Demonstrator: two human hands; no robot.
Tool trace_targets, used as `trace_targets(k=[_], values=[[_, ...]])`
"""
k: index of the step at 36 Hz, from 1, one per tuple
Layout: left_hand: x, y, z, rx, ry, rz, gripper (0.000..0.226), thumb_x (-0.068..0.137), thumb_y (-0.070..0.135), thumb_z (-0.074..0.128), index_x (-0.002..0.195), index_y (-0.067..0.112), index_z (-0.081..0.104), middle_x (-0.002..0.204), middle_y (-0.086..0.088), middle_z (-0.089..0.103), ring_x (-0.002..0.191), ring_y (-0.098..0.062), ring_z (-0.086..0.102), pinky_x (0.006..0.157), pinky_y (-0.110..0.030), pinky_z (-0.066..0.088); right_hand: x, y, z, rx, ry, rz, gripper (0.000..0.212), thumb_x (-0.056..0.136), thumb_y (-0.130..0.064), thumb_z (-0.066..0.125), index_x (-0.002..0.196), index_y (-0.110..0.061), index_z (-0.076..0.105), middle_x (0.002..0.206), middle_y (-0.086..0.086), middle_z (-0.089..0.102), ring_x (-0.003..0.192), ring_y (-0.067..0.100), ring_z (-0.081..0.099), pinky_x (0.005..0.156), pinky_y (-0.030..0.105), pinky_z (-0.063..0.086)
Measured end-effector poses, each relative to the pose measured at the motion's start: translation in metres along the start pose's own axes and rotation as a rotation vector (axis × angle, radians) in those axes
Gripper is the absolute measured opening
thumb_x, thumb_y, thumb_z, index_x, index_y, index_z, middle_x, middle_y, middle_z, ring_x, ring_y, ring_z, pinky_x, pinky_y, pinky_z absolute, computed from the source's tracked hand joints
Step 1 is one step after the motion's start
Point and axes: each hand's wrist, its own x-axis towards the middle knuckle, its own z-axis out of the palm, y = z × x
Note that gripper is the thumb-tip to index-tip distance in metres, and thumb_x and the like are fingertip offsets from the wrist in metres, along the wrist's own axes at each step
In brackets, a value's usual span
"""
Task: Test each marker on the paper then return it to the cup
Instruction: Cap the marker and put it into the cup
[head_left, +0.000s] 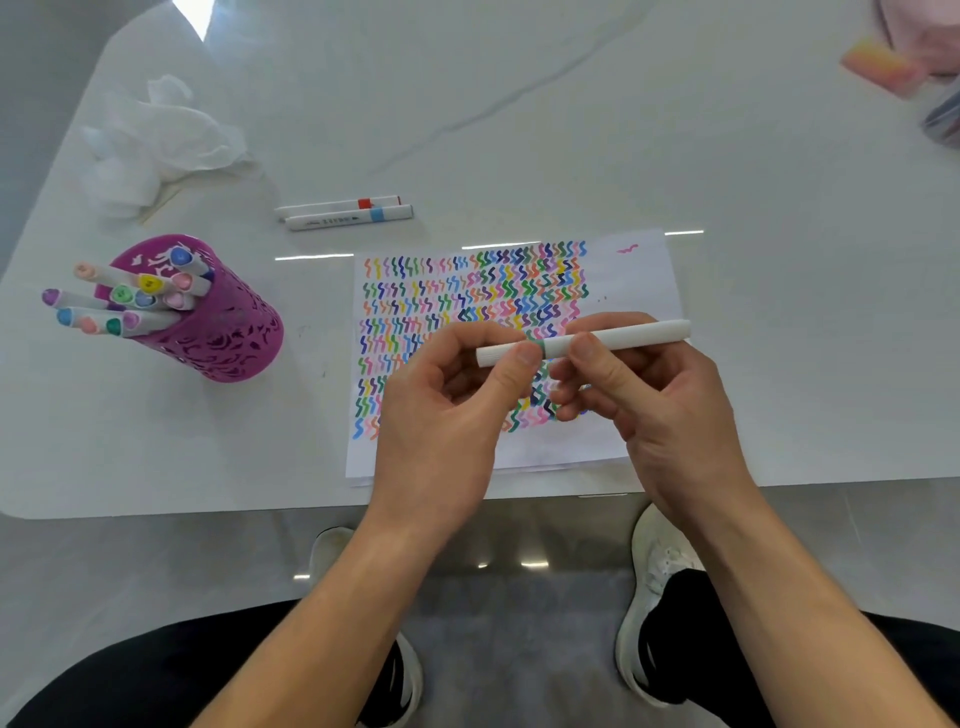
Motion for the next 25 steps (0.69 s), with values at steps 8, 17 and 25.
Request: trace_targets(k=[8,17,25], values=[[0.001,0.014,-0.01,-0.046,0.049,0.109,0.011,0.089,0.003,0.072,0.095,0.01,0.066,0.092,-0.008,0.078,0.086,-0.039,0.071,0.072,-0.039,0.059,0.005,0.005,-0.005,-0.104,0.066,-0.031,0.03,0.087,-0.034,0.068,0.099,-0.007,0.065,0.061,0.006,0.064,0.051,0.022,0.052,0.048,0.028,0.044],[0.006,0.027,-0.033,0.101,0.287,0.384,0.031,0.09,0.0,0.072,0.11,0.017,0.055,0.101,-0.005,0.077,0.099,-0.017,0.075,0.09,-0.038,0.057,0.003,0.012,0.0,-0.275,0.102,-0.068,0.034,0.09,-0.041,0.066,0.09,-0.009,0.055,0.062,0.006,0.063,0.05,0.015,0.053,0.047,0.023,0.044],[0.018,0.045,-0.067,0.349,0.448,0.632,0.029,0.095,-0.002,0.064,0.121,0.009,0.059,0.106,0.014,0.065,0.1,-0.008,0.07,0.088,-0.026,0.055,0.007,0.025,-0.004,-0.409,0.135,-0.055,0.026,0.104,-0.032,0.06,0.092,-0.009,0.057,0.062,0.001,0.063,0.051,0.009,0.051,0.05,0.017,0.043]])
